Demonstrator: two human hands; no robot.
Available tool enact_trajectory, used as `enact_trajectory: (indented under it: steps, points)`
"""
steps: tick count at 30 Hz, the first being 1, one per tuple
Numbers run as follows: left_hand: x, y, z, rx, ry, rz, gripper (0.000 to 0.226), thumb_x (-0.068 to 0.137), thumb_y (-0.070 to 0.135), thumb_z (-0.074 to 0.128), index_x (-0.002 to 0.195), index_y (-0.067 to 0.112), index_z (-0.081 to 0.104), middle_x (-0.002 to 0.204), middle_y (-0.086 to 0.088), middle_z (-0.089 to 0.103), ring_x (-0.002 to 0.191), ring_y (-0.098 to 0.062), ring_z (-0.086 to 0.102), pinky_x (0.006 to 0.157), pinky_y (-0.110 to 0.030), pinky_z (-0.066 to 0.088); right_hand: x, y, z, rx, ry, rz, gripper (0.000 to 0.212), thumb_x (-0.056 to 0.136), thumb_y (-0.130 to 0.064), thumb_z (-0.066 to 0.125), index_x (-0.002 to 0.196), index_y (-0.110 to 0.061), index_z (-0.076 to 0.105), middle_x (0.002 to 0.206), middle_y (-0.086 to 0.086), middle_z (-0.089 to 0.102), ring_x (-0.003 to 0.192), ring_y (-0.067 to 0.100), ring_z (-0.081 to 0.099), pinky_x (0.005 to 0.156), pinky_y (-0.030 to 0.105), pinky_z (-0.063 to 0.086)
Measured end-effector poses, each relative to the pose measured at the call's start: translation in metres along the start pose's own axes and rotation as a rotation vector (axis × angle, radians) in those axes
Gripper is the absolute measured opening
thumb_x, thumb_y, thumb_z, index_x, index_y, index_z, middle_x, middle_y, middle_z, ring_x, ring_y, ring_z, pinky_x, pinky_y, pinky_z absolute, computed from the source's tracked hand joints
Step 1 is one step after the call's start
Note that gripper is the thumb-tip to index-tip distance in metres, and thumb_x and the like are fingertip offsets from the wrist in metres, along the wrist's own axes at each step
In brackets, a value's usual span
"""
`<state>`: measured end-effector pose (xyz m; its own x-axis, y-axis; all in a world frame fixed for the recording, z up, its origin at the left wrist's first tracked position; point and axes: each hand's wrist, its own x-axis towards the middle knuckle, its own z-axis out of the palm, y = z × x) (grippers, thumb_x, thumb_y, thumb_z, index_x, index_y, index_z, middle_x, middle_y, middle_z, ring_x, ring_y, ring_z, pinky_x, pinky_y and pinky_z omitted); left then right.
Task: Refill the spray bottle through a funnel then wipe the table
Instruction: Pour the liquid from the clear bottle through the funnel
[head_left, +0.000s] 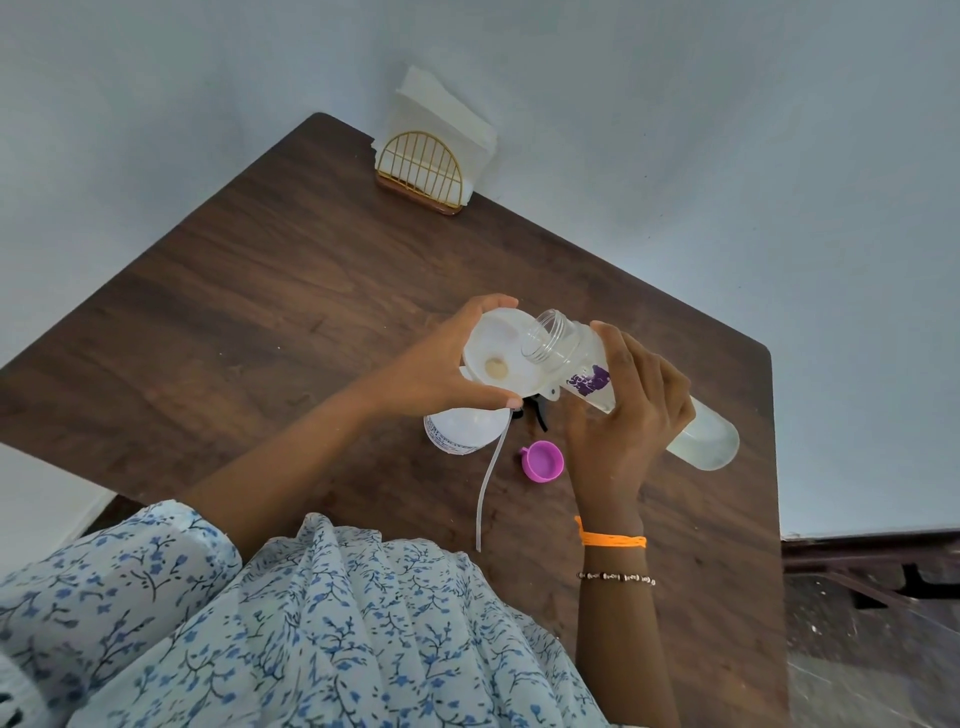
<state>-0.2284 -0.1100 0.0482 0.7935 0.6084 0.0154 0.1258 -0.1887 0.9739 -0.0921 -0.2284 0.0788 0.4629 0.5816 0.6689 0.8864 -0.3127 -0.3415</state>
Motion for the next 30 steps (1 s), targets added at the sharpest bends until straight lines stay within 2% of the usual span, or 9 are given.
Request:
enact_trajectory:
  steps: [5,8,11,17,21,27,30]
  points:
    - [-0.0005,0.0016,-0.0005,0.012,-0.001,-0.006,0.084,0.066,0.038,0.082,0.127,0.052,0.025,0.114,0.050,0.033,0.107,0.025,0.036,0.074,0.005,0.036,0.0002,0.0008,0.0020,-0.009,0.008,-0.006,0.055,0.059,-0.003,0.084,0.110,-0.015,0.068,0.109,0.000,0.068,0.101,0.027,0.055,0.084,0.035,0.033]
    - [-0.0001,0.0007,-0.0001,-0.001,0.003,-0.002,0.085,0.066,0.039,0.082,0.130,0.049,0.026,0.119,0.044,0.035,0.109,0.023,0.037,0.076,0.004,0.037,0.0004,0.0014,0.0026,-0.008,0.009,-0.007,0.057,0.057,0.000,0.084,0.110,-0.016,0.067,0.109,0.000,0.068,0.103,0.023,0.051,0.084,0.034,0.031]
    - [-0.0003,0.0012,-0.0001,0.003,0.000,-0.003,0.084,0.066,0.038,0.082,0.127,0.052,0.026,0.117,0.048,0.034,0.108,0.023,0.037,0.076,0.004,0.036,0.0005,0.0023,0.0028,-0.002,0.011,-0.008,0.058,0.056,0.001,0.084,0.110,-0.015,0.067,0.109,0.001,0.068,0.104,0.019,0.046,0.084,0.036,0.033]
    - [0.0000,-0.0002,0.0000,0.006,0.005,0.002,0.085,0.066,0.038,0.082,0.128,0.050,0.026,0.116,0.047,0.034,0.108,0.023,0.037,0.075,0.004,0.037,0.0002,0.0018,0.0035,-0.011,0.015,-0.005,0.058,0.057,0.001,0.083,0.110,-0.016,0.067,0.109,0.000,0.068,0.102,0.024,0.052,0.084,0.034,0.031]
    - [0.0008,-0.0013,0.0002,0.012,0.013,0.013,0.085,0.066,0.034,0.083,0.129,0.047,0.027,0.113,0.049,0.035,0.106,0.025,0.037,0.074,0.004,0.037,-0.0002,0.0015,0.0034,-0.007,0.009,0.005,0.055,0.059,-0.001,0.083,0.109,-0.017,0.068,0.110,-0.001,0.068,0.104,0.017,0.043,0.083,0.033,0.029]
    - [0.0022,-0.0018,0.0004,0.012,0.013,0.021,0.085,0.066,0.033,0.083,0.131,0.043,0.028,0.118,0.041,0.037,0.108,0.022,0.038,0.078,0.001,0.039,0.0000,0.0027,0.0034,-0.009,0.018,0.000,0.056,0.059,0.000,0.082,0.110,-0.017,0.067,0.110,0.000,0.068,0.104,0.017,0.042,0.083,0.034,0.030]
    - [0.0025,-0.0022,0.0007,0.017,0.015,0.021,0.086,0.066,0.034,0.083,0.130,0.044,0.027,0.118,0.042,0.036,0.108,0.023,0.037,0.076,0.002,0.039,0.0000,0.0026,0.0037,-0.012,0.018,-0.008,0.053,0.061,-0.002,0.082,0.110,-0.016,0.067,0.110,0.001,0.068,0.104,0.017,0.041,0.083,0.034,0.029]
